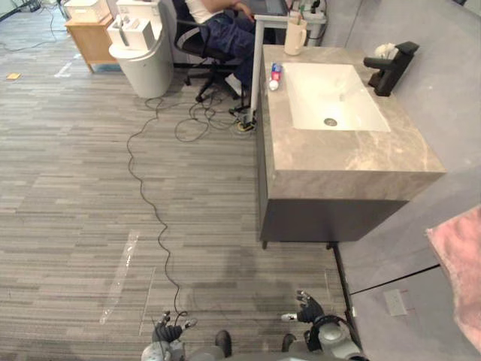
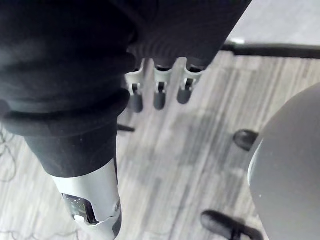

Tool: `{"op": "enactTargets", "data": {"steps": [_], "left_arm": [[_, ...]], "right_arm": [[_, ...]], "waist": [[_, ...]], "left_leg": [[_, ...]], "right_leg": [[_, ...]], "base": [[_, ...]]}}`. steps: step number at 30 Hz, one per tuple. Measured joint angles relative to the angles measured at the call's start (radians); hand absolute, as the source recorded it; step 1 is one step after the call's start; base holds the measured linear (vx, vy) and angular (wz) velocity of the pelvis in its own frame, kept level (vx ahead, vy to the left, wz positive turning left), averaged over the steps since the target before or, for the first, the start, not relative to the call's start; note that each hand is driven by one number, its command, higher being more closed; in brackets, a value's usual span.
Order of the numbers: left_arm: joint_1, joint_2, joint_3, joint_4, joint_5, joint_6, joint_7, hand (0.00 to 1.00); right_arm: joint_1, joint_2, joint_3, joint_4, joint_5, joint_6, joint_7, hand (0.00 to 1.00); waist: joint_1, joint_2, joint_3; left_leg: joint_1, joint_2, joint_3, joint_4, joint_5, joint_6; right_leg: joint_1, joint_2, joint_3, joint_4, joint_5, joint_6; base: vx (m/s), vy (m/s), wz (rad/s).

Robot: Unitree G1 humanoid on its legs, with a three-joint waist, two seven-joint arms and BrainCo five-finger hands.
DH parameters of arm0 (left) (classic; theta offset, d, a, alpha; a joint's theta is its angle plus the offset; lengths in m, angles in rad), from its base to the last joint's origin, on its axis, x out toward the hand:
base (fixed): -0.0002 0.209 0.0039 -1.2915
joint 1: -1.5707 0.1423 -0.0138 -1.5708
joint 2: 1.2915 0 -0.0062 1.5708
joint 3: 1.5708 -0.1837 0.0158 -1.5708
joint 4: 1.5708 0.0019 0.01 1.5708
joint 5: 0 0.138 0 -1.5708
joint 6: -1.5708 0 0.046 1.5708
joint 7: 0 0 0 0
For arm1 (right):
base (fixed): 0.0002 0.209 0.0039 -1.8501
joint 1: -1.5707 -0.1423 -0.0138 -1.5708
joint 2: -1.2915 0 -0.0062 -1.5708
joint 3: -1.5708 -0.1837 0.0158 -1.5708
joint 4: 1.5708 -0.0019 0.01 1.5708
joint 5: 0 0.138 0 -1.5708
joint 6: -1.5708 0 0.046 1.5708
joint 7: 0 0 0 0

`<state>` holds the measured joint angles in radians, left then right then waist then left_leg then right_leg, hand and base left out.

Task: Organize washtable

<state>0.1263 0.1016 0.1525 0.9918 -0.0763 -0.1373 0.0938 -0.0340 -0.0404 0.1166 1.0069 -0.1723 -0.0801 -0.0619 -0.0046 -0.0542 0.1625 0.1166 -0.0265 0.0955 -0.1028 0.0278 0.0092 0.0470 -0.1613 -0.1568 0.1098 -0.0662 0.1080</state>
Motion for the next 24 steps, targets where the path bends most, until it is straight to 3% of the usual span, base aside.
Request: {"op": "enactTargets", "data": {"steps": [4,9,14,16,18,21,22,23,24], "left_arm": [[0.0,0.0,-0.009,0.0,0.0,0.001,0.0,0.0],[-0.014,0.0,-0.048,0.0,0.0,0.004,0.0,0.0],[-0.026,-0.001,-0.076,0.0,-0.001,0.005,-0.003,0.0],[-0.028,0.0,-0.074,0.001,-0.002,0.01,-0.005,0.0],[-0.028,-0.001,-0.074,0.003,-0.012,0.012,-0.005,0.0],[-0.028,0.001,-0.08,0.005,-0.018,0.015,-0.005,0.0],[-0.029,-0.003,-0.081,0.003,-0.017,0.018,-0.005,0.0],[-0.03,-0.003,-0.074,-0.002,-0.017,0.019,-0.005,0.0],[-0.03,-0.004,-0.071,-0.002,-0.017,0.018,-0.005,0.0]], "right_arm": [[0.023,-0.003,-0.005,0.009,0.005,0.0,0.0,0.0],[0.057,-0.007,-0.103,0.033,0.054,0.001,-0.003,0.0],[0.062,-0.002,-0.161,0.046,0.085,0.012,-0.026,0.0],[0.057,0.006,-0.181,0.046,0.084,0.014,-0.027,0.0],[0.051,0.011,-0.196,0.038,0.084,0.018,-0.027,0.0],[0.056,0.006,-0.196,0.016,0.083,0.016,-0.027,0.0],[0.064,0.013,-0.196,0.005,0.081,0.016,-0.026,0.0],[0.07,0.013,-0.195,-0.004,0.079,0.016,-0.025,0.0],[0.07,0.013,-0.195,-0.004,0.079,0.016,-0.025,0.0]], "waist": [[-0.001,0.006,-0.006],[0.017,0.011,-0.011],[0.021,0.007,-0.013],[0.02,0.002,-0.008],[0.017,0.012,0.002],[0.016,0.013,0.004],[0.014,0.008,0.003],[0.016,0.004,0.002],[0.017,0.005,0.002]], "left_leg": [[-0.022,0.001,0.001,0.0,0.001,-0.001],[-0.04,0.005,-0.008,0.0,0.002,-0.003],[-0.033,0.004,-0.007,0.008,-0.009,-0.011],[-0.038,0.008,0.002,0.037,-0.032,-0.006],[-0.052,0.021,0.018,0.136,-0.106,0.002],[-0.042,0.016,-0.017,0.2,-0.153,0.016],[-0.029,0.009,-0.05,0.209,-0.165,0.026],[-0.032,0.011,-0.086,0.227,-0.181,0.03],[-0.035,0.013,-0.103,0.233,-0.183,0.029]], "right_leg": [[0.003,0.0,-0.02,-0.013,0.001,0.0],[0.039,0.007,-0.058,-0.105,0.036,0.004],[0.056,0.005,-0.082,-0.118,0.033,0.008],[0.024,-0.007,-0.071,-0.043,-0.003,0.012],[-0.048,-0.033,-0.053,0.172,-0.046,0.035],[-0.145,-0.058,-0.017,0.446,-0.047,0.032],[-0.186,-0.065,0.016,0.534,-0.079,0.024],[-0.203,-0.035,0.06,0.549,-0.139,0.01],[-0.212,-0.019,0.085,0.546,-0.156,0.003]], "base": [[0.0,0.0,0.13],[0.03,-0.006,0.11],[0.07,-0.016,0.12],[0.09,0.014,-0.15],[0.0,0.039,-0.26],[0.02,0.056,0.16],[0.16,-0.019,0.74],[0.17,-0.046,0.81],[0.17,-0.088,0.89]]}}
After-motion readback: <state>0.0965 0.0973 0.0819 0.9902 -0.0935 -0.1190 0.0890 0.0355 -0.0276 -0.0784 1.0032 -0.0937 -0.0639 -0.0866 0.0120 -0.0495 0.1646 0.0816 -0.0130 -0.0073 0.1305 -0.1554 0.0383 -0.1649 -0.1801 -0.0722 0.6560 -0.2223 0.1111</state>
